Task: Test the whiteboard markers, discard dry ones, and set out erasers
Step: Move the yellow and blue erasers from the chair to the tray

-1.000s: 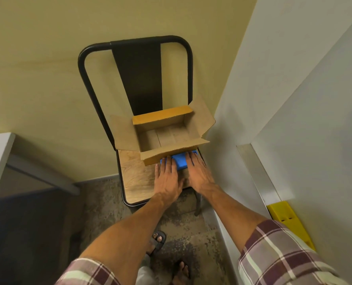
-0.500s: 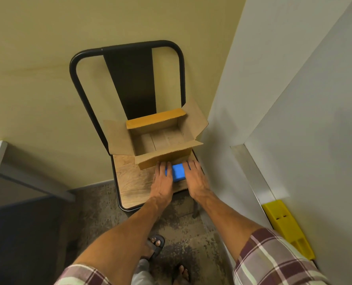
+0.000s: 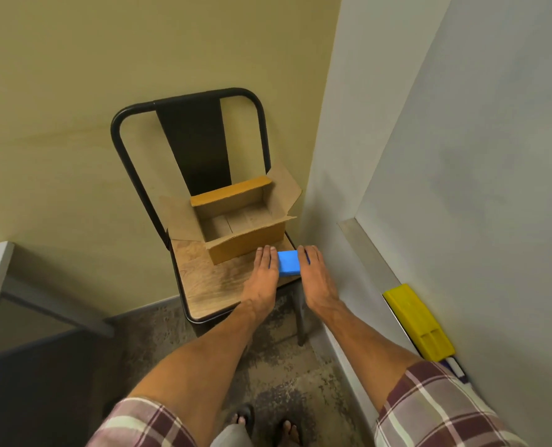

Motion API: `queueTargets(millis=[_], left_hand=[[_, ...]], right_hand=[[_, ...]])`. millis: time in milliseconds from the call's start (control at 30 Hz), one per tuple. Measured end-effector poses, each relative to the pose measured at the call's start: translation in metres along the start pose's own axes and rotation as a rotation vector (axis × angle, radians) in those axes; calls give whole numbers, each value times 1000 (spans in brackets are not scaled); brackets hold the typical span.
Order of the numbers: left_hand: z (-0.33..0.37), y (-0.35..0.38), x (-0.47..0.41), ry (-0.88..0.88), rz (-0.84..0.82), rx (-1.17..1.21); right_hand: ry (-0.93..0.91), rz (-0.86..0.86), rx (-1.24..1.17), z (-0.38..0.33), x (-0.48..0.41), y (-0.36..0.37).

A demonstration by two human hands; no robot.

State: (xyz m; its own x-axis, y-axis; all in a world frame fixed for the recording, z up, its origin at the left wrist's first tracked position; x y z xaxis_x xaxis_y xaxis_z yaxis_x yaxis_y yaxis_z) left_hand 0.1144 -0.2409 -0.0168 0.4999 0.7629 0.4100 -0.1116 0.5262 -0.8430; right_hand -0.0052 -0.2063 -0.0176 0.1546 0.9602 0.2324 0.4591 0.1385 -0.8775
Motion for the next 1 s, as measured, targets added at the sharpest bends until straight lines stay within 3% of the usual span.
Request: queueTargets(millis=[133, 267, 533, 1000], left_hand=[[20, -12, 14, 108, -8, -63], [37, -18, 27, 215, 4, -89], [67, -8, 67, 434, -4, -184], [168, 74, 165, 882, -112, -446]], right_hand=[[144, 28, 105, 1, 27, -19], [131, 146, 34, 3, 56, -38], [387, 270, 86, 1, 134, -44], [742, 455, -32, 37, 328, -18]])
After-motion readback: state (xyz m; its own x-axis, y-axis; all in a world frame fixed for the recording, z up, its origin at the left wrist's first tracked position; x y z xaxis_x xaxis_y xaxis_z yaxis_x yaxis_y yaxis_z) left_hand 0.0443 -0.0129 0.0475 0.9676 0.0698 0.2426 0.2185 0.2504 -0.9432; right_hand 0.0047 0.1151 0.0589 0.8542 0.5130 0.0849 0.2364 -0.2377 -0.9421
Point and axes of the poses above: each hand's wrist, its own x-axis away from the middle knuckle, its own y-axis out of the palm, z = x × y, the point moved 3 cm from there along -x, towards the middle knuckle, and after that the axes turned 14 degrees about -z, right-handed, at the moved point
